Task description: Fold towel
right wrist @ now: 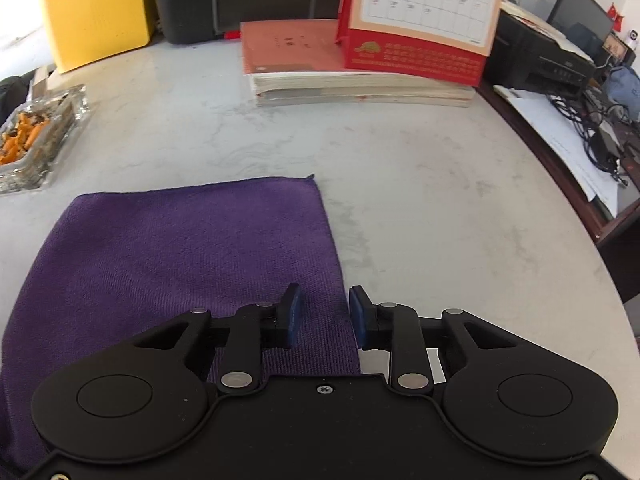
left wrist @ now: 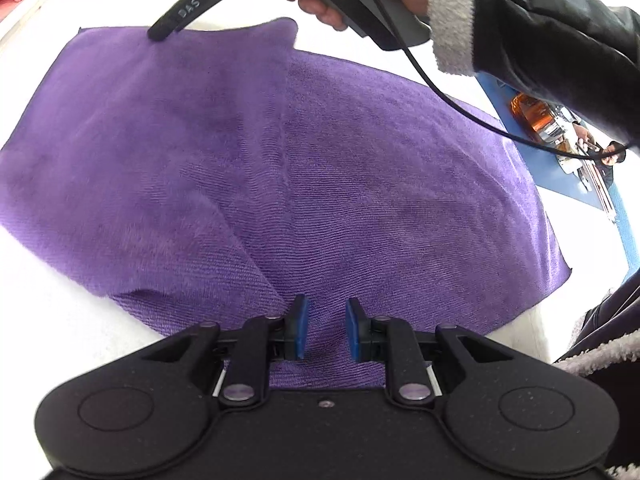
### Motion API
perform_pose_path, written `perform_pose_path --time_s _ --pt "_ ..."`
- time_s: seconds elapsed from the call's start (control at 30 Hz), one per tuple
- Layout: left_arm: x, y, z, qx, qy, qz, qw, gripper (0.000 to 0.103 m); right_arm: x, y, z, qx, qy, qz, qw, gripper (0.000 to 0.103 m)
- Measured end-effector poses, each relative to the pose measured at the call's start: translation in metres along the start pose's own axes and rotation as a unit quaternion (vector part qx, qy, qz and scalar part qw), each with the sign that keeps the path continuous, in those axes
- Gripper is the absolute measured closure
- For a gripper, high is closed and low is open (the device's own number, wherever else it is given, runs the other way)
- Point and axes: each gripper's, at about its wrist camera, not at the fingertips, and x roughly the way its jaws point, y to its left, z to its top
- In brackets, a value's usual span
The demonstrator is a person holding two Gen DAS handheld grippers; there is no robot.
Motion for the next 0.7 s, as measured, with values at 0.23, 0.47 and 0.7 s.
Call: perform_pose_path --time_s 0.23,0.47,0.7 --pt "0.001 0.001 -0.001 -0.005 0.0 -0.005 1.0 0.085 0.004 -0.023 0.002 0.005 -0.007 -0.049 0.999 0.078" --pt "0.001 0.003 -0.003 -0.007 -0.01 -0.013 0.9998 0.085 -0.066 -0.058 -0.031 0.103 -0.039 -0.086 0.99 0.077" --pt "-0.003 -0.002 -0.006 -0.005 -0.017 0.007 0.9998 0.084 -0.097 -0.02 -0.087 0.097 0.018 -0.082 0.992 0.076"
